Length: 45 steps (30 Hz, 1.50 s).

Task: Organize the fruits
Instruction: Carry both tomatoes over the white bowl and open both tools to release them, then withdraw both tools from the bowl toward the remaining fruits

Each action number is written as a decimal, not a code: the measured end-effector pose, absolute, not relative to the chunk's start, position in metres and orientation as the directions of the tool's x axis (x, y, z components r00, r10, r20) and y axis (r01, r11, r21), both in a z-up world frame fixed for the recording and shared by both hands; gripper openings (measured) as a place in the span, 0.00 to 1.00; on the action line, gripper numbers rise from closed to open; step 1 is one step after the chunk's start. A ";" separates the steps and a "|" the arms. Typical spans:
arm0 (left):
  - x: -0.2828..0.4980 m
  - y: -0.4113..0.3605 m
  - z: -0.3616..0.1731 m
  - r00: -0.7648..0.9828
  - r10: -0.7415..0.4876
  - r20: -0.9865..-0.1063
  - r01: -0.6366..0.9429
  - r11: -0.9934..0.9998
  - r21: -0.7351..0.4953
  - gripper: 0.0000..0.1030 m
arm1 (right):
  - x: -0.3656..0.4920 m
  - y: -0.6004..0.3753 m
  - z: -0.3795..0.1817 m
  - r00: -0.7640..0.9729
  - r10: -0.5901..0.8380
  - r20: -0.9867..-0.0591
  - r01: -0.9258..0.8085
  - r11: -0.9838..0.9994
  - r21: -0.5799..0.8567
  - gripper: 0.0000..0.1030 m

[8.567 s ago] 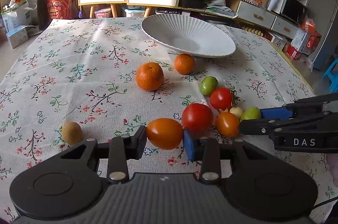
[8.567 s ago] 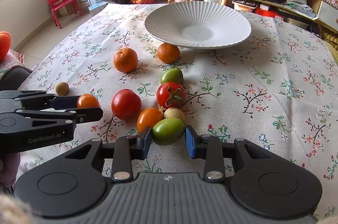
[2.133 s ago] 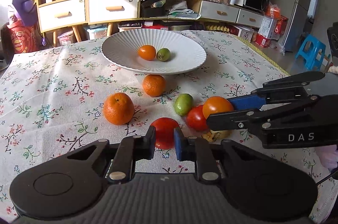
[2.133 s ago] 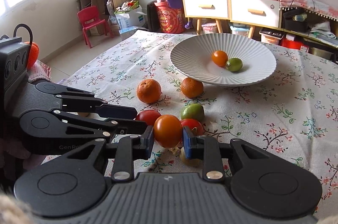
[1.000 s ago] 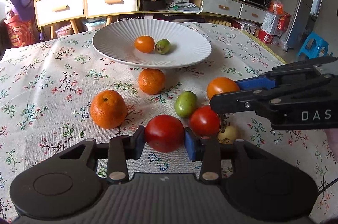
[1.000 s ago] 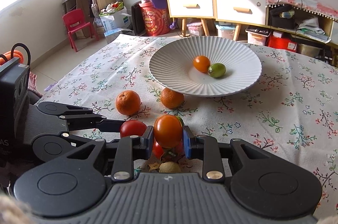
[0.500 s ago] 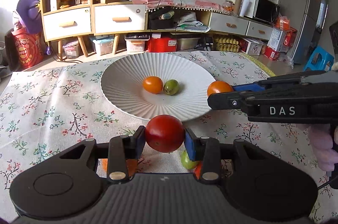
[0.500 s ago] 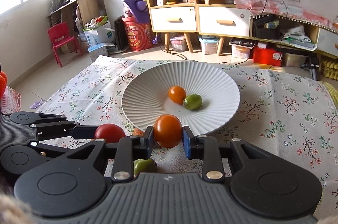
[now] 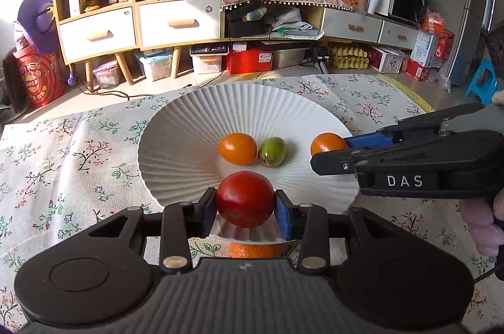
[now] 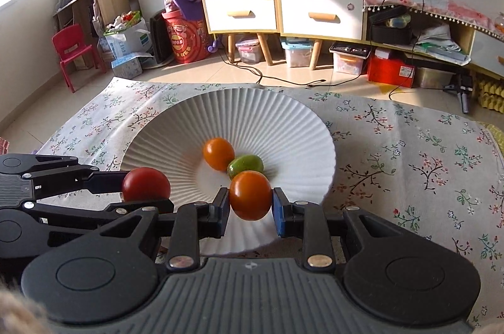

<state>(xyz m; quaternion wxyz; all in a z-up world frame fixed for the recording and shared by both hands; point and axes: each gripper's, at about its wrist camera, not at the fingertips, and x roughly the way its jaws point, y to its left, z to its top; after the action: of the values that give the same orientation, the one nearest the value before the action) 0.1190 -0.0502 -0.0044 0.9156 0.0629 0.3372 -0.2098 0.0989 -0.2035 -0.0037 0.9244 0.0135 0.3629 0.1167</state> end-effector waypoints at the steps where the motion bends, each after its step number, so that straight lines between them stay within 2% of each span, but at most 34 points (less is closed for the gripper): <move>1: 0.122 -0.050 -0.005 0.682 -0.342 -0.646 0.429 0.903 -0.024 0.35 | 0.101 -0.203 -0.005 0.708 0.224 -0.670 -0.207 0.973 0.107 0.25; 14: 0.136 -0.051 -0.011 0.677 -0.357 -0.643 0.450 0.893 -0.022 0.35 | 0.106 -0.194 -0.009 0.701 0.222 -0.678 -0.255 0.965 0.052 0.25; 27: 0.138 -0.050 -0.010 0.674 -0.367 -0.641 0.453 0.891 -0.033 0.36 | 0.109 -0.196 -0.006 0.710 0.230 -0.665 -0.253 0.965 0.064 0.26; 30: 0.137 -0.049 -0.008 0.679 -0.361 -0.639 0.446 0.895 -0.031 0.42 | 0.107 -0.197 -0.003 0.720 0.222 -0.657 -0.242 0.968 0.062 0.32; 35: 0.133 -0.044 -0.003 0.686 -0.358 -0.634 0.430 0.902 -0.044 0.57 | 0.102 -0.201 0.000 0.730 0.214 -0.648 -0.216 0.973 0.078 0.43; 45: 0.110 -0.039 0.013 0.697 -0.365 -0.617 0.436 0.899 -0.040 0.73 | 0.084 -0.207 0.016 0.754 0.207 -0.624 -0.187 0.977 0.098 0.63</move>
<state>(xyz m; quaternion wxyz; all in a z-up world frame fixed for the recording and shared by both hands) 0.1096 -0.0390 0.0130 0.9195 0.0549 0.3225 -0.2179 0.0844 -0.2073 0.0157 0.9363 0.0148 0.3349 0.1051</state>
